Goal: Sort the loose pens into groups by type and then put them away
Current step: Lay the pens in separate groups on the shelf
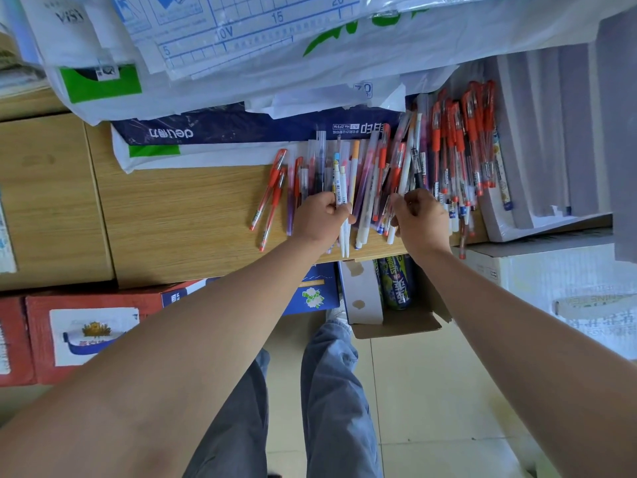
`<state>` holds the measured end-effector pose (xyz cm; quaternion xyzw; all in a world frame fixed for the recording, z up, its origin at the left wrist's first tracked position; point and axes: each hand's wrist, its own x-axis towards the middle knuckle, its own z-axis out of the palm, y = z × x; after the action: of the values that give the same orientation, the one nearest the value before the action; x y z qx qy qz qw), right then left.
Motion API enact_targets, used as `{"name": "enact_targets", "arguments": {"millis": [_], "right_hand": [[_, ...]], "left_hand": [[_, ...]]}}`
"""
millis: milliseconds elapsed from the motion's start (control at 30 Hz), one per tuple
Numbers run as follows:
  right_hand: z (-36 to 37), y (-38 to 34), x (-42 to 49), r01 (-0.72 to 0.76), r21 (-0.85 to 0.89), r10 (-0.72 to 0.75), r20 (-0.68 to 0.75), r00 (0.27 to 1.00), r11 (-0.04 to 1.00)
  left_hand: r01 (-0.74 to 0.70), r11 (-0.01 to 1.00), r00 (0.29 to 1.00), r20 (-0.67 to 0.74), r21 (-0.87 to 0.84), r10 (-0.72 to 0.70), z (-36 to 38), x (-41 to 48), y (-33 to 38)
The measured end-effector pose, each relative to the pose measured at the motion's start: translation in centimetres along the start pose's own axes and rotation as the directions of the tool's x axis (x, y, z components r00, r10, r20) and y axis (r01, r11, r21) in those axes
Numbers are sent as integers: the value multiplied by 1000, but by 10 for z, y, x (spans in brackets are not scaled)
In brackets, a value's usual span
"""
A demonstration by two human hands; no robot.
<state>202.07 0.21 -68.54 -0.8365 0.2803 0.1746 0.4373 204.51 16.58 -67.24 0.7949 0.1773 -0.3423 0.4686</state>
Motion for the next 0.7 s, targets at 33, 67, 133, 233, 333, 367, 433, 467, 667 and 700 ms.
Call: {"name": "enact_targets", "arguments": {"millis": [33, 67, 133, 233, 333, 367, 433, 467, 667, 700], "right_hand": [[-1, -1, -1, 10, 12, -10, 12, 1000, 1000], [-3, -1, -3, 19, 28, -20, 22, 1000, 999], [-7, 0, -9, 20, 74, -22, 37, 999, 997], [-11, 2, -19, -37, 131, 29, 66, 997, 991], [-6, 4, -24, -128, 162, 124, 34, 992, 978], [-3, 3, -25, -146, 164, 143, 30, 989, 976], [2, 1, -27, -103, 110, 96, 71, 993, 989], [4, 0, -28, -61, 94, 53, 94, 994, 994], [20, -11, -31, 64, 93, -68, 39, 997, 994], [23, -12, -30, 62, 65, -65, 43, 997, 996]], "left_hand": [[1, 1000, 1000, 1, -3, -1, 0, -1, -1], [1, 1000, 1000, 3, -4, -1, 0, -1, -2], [2, 1000, 1000, 5, -13, -2, 0, 0, -6], [11, 999, 1000, 3, -31, -11, 0, 1, -9], [19, 999, 1000, -7, -38, -19, -1, 0, -10], [20, 999, 1000, -5, -38, -20, -2, 0, -11], [27, 998, 1000, 4, -49, -27, -5, 0, -14], [28, 998, 1000, 4, -57, -28, -7, 1, -15], [30, 996, 999, -10, -85, -31, -14, 1, -21], [28, 996, 1000, -8, -90, -28, -15, 0, -22]]}}
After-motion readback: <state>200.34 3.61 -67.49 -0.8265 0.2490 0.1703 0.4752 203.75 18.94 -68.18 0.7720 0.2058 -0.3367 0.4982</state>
